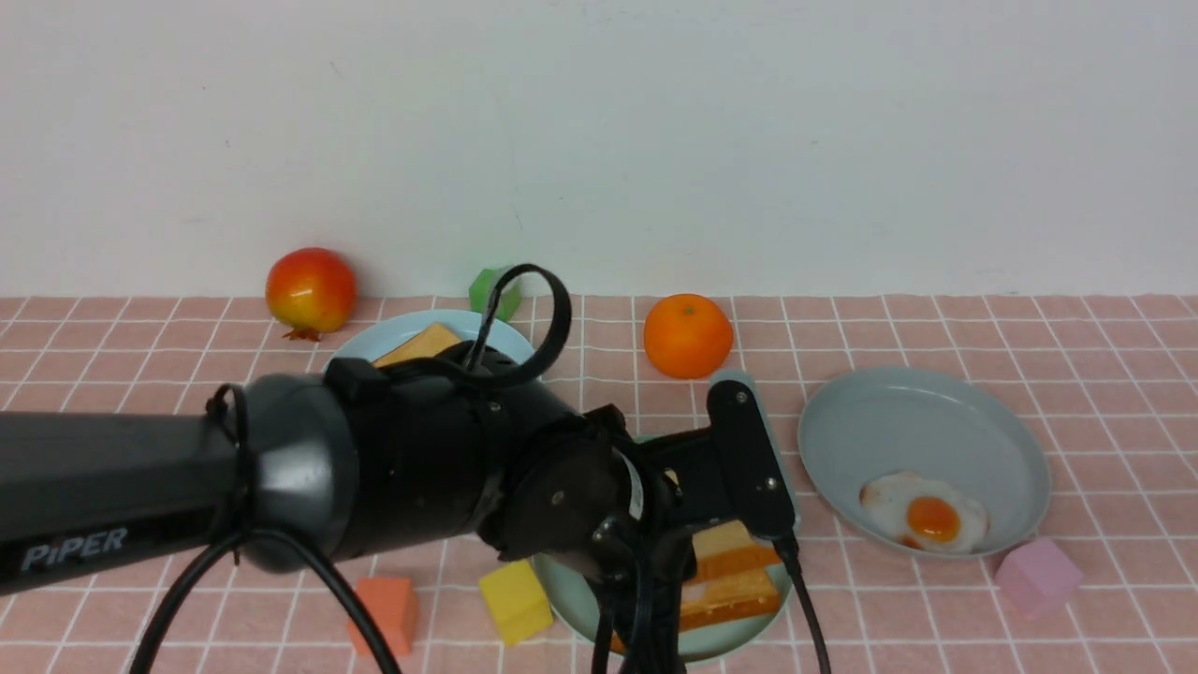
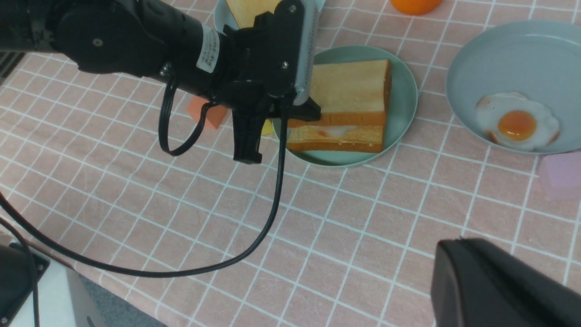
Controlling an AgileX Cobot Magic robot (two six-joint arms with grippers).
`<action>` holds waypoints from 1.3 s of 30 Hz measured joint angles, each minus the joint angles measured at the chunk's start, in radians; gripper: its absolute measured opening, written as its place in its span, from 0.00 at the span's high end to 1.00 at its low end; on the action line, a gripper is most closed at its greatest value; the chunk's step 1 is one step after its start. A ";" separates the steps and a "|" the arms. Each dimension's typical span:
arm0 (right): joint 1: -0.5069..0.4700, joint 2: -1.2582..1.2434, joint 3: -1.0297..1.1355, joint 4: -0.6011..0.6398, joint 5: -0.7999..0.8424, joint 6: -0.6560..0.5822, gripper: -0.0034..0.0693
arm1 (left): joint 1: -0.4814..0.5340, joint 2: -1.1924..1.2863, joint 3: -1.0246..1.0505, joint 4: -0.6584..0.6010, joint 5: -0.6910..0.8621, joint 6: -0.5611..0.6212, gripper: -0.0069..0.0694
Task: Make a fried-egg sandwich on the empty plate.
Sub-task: Use the left arm to place a slice of bread on the fried egg in the middle
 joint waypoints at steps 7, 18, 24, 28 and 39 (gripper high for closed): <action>0.000 0.000 0.000 0.002 -0.001 0.000 0.94 | 0.000 0.036 0.000 -0.034 0.018 0.022 0.89; 0.000 0.000 0.000 0.006 -0.001 0.000 0.94 | 0.000 0.057 0.000 -0.013 0.020 0.027 0.89; 0.000 0.000 0.000 0.007 -0.001 0.000 0.94 | 0.000 0.057 0.000 0.015 0.020 0.027 0.89; 0.000 0.000 0.000 0.010 -0.001 0.000 0.94 | 0.000 0.057 0.000 0.049 0.020 0.027 0.89; 0.000 0.000 0.000 0.014 -0.001 0.000 0.94 | 0.000 0.057 0.000 0.037 0.020 0.023 0.61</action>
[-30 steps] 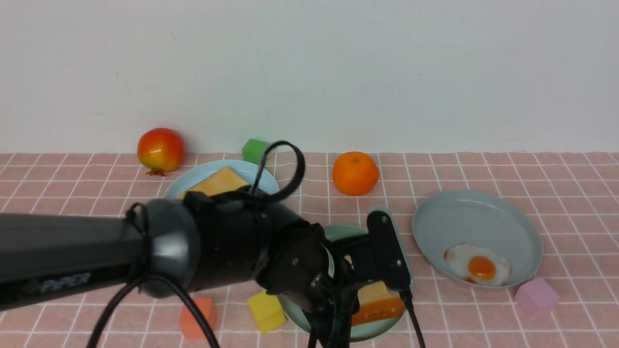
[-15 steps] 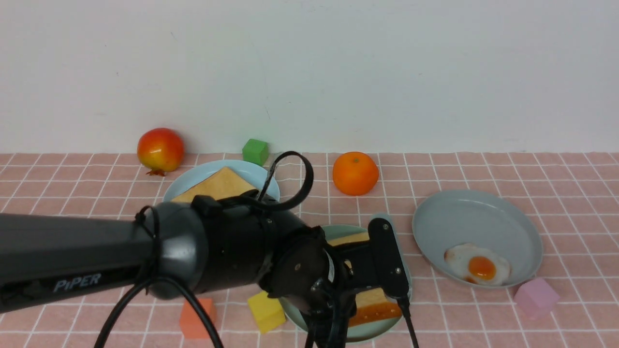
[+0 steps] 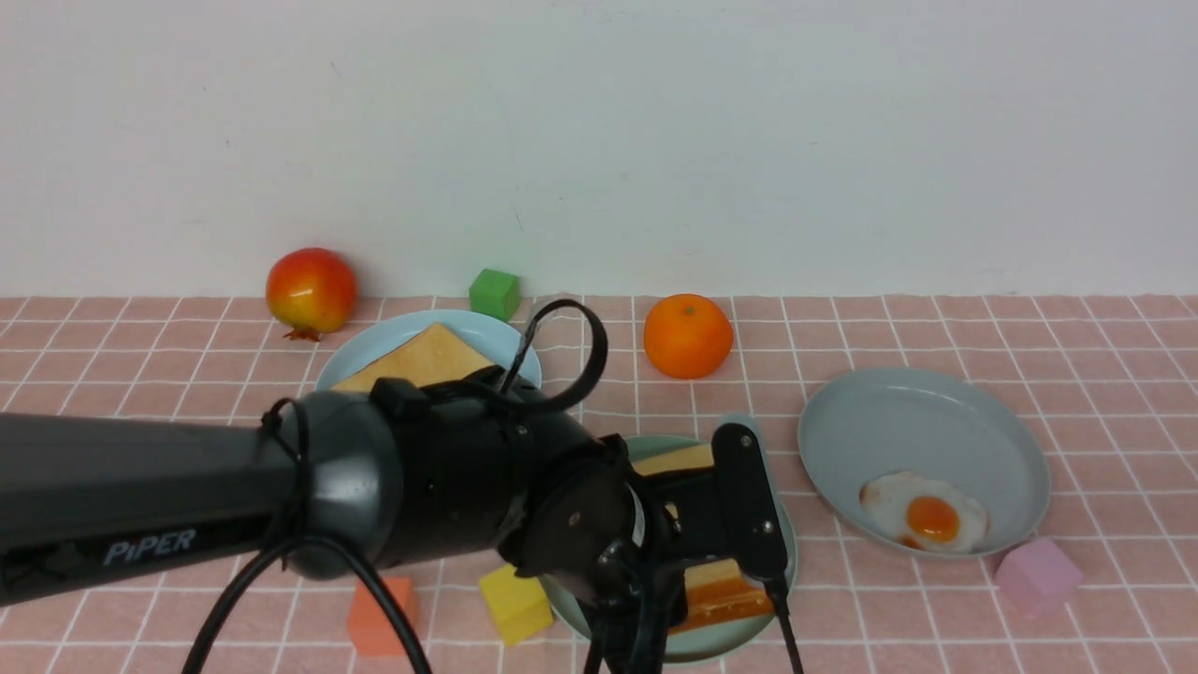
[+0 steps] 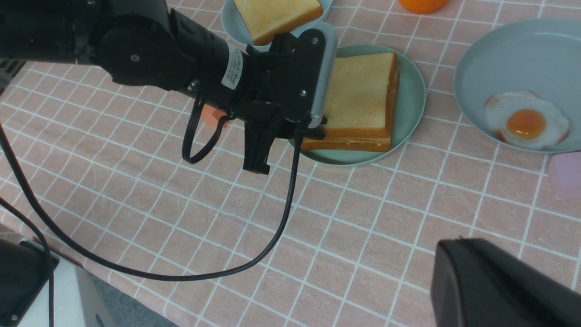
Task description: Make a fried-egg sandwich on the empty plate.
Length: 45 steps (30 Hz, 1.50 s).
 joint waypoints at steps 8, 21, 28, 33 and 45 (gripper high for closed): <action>0.000 0.000 0.000 0.000 0.012 0.000 0.94 | 0.000 -0.005 0.000 -0.006 0.011 0.000 0.47; 0.000 0.000 0.000 0.000 0.016 0.000 0.94 | 0.000 -0.186 0.000 -0.106 0.097 -0.003 0.47; 0.000 0.000 0.000 0.001 0.018 0.000 0.94 | 0.000 -0.442 0.005 -0.323 0.166 -0.173 0.78; 0.000 0.000 0.000 0.003 0.055 0.000 0.94 | 0.000 -0.810 0.149 -0.376 0.185 -0.251 0.89; 0.000 0.000 0.000 -0.024 0.062 0.000 0.94 | 0.000 -1.483 0.773 -0.519 -0.182 -0.260 0.89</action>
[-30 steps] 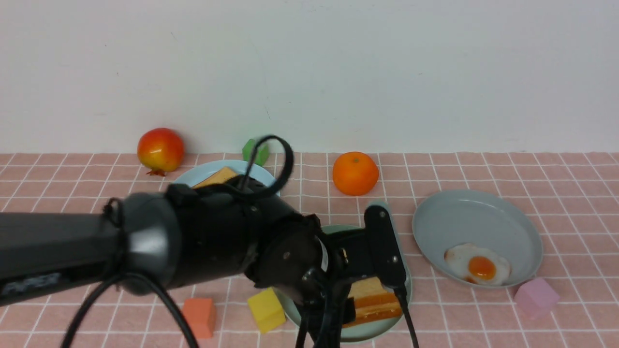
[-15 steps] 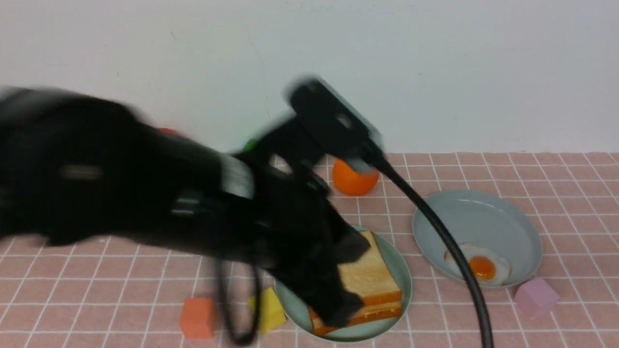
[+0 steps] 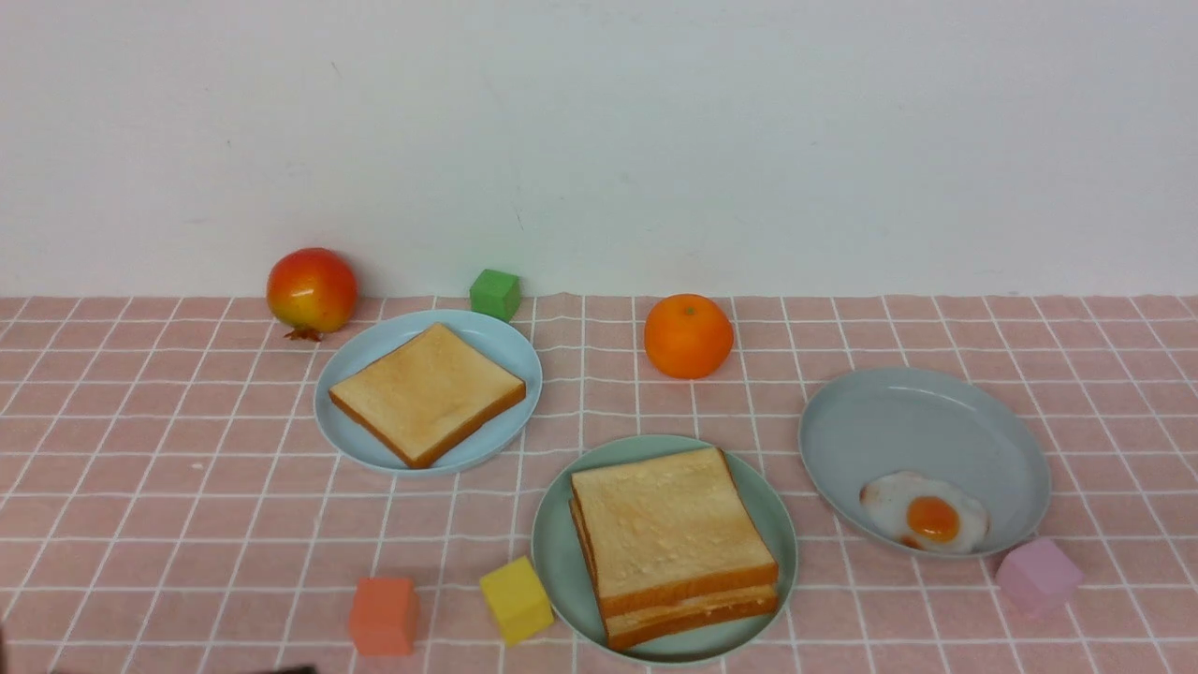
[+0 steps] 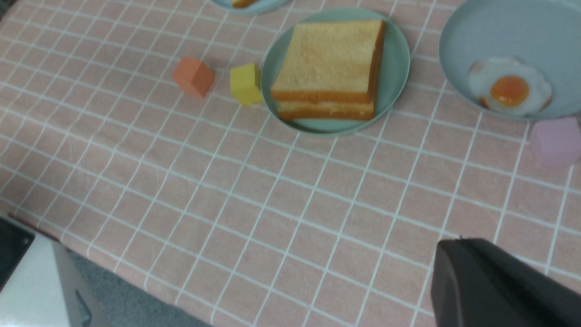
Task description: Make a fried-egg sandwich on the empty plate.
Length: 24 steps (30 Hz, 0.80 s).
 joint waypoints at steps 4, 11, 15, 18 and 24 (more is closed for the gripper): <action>0.000 0.000 0.000 0.000 -0.001 0.000 0.94 | 0.000 -0.094 0.104 -0.037 -0.100 0.000 0.89; 0.000 0.000 0.000 0.010 0.031 0.000 0.94 | 0.000 -0.115 0.161 -0.049 -0.142 0.000 0.89; 0.000 0.000 0.000 0.010 0.031 0.000 0.94 | 0.000 -0.116 0.179 -0.049 -0.131 0.000 0.89; 0.000 0.000 0.000 0.012 0.031 0.000 0.93 | 0.000 -0.116 0.184 -0.049 -0.117 0.000 0.89; -0.031 -0.003 0.040 0.012 0.031 0.000 0.93 | 0.000 -0.119 0.186 -0.049 -0.079 0.000 0.89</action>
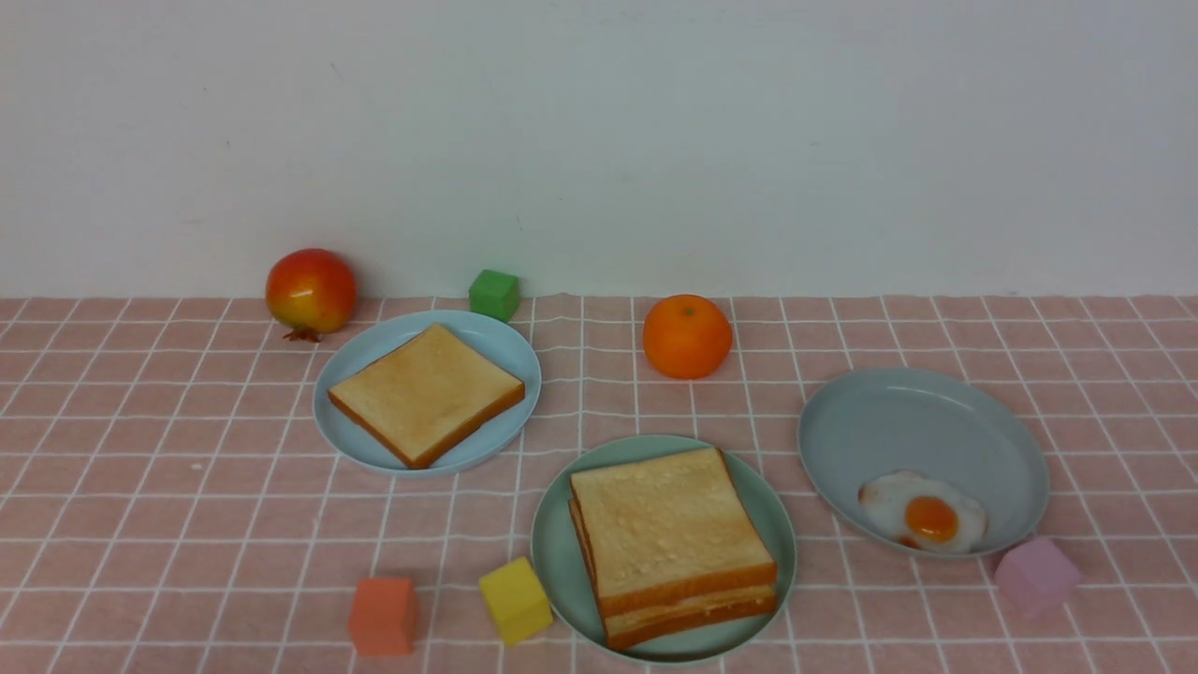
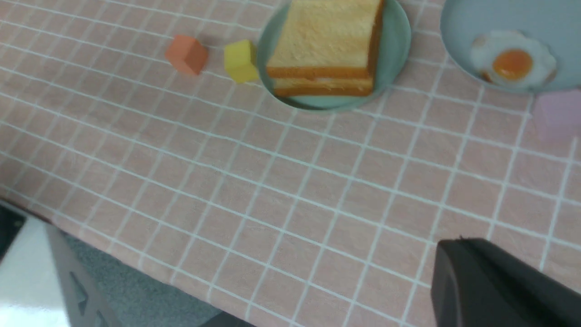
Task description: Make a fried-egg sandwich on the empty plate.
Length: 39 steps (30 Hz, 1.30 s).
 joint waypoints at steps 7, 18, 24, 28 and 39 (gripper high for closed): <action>-0.224 -0.144 0.191 -0.080 -0.137 -0.030 0.94 | 0.000 0.000 0.000 0.000 0.022 0.000 0.89; -0.391 -0.489 0.907 -0.097 -0.834 -0.156 0.96 | 0.000 0.000 0.000 0.000 0.023 0.000 0.89; -0.391 -0.495 0.947 -0.098 -0.846 -0.129 0.96 | 0.000 0.000 0.001 0.000 0.026 0.000 0.89; -0.391 -0.495 0.948 -0.098 -0.846 -0.129 0.96 | 0.000 0.000 0.001 0.000 0.027 0.000 0.89; -0.391 -0.495 0.948 -0.098 -0.846 -0.129 0.96 | 0.000 0.000 0.001 0.000 0.029 0.000 0.89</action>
